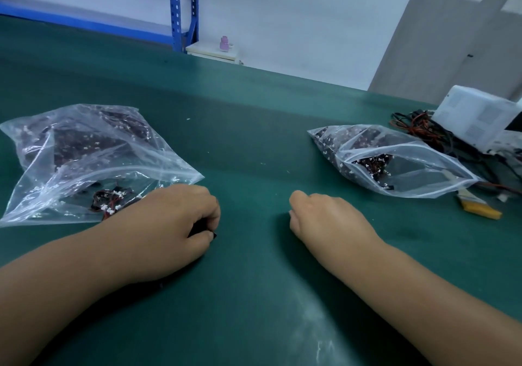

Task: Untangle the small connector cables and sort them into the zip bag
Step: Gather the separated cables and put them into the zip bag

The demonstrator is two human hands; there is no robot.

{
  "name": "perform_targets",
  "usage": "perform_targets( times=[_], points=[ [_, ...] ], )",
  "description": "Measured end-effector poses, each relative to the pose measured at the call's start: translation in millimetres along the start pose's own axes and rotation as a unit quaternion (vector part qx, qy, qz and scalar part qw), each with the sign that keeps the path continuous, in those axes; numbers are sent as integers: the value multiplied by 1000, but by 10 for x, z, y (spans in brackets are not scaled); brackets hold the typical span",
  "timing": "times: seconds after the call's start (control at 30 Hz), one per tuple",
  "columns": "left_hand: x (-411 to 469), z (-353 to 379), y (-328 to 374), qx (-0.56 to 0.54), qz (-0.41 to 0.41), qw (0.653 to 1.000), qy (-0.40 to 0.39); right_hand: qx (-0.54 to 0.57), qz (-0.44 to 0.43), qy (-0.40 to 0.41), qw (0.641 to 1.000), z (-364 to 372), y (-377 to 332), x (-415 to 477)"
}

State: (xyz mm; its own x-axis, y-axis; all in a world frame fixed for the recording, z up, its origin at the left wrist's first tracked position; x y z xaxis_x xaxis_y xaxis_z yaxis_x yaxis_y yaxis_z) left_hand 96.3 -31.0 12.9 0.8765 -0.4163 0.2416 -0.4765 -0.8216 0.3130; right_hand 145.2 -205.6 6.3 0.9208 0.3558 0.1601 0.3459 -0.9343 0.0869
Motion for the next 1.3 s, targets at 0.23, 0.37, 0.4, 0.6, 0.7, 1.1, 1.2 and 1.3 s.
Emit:
perform_targets(
  times=[0.23,0.37,0.4,0.6,0.7,1.1,1.2,1.3],
  points=[
    [-9,35,136,-12,32,999,-6,454,184,85,868,-266,602,-285],
    [-24,29,144,-14,38,999,-2,815,302,11,495,-69,793,-520],
    [-25,28,146,-14,39,999,-2,851,309,-5,425,-92,792,-550],
    [-14,43,128,-10,38,999,-1,880,365,26,303,-264,1135,-491],
    [-3,60,110,-7,36,999,-3,855,394,70,329,-259,1343,-354],
    [0,84,42,-16,24,1000,1,619,293,73,725,-501,1387,-135],
    [-6,77,36,-27,18,999,1,361,202,124,902,-733,1219,-341],
    [-7,63,60,-31,18,999,6,261,72,-29,962,-374,811,-445]
  ],
)
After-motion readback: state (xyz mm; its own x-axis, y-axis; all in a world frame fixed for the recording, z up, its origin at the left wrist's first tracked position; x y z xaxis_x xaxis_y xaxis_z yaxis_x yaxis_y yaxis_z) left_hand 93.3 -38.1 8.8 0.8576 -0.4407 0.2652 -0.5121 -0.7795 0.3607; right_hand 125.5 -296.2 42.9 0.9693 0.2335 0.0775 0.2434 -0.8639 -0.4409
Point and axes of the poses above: each hand's wrist, its own x-axis towards the middle knuckle, its own z-axis out of the palm, y = z × x, the point moved 10 cm from there along x, towards the middle knuckle, and after that the axes turned 2 degrees about z, right-handed, at the moved point
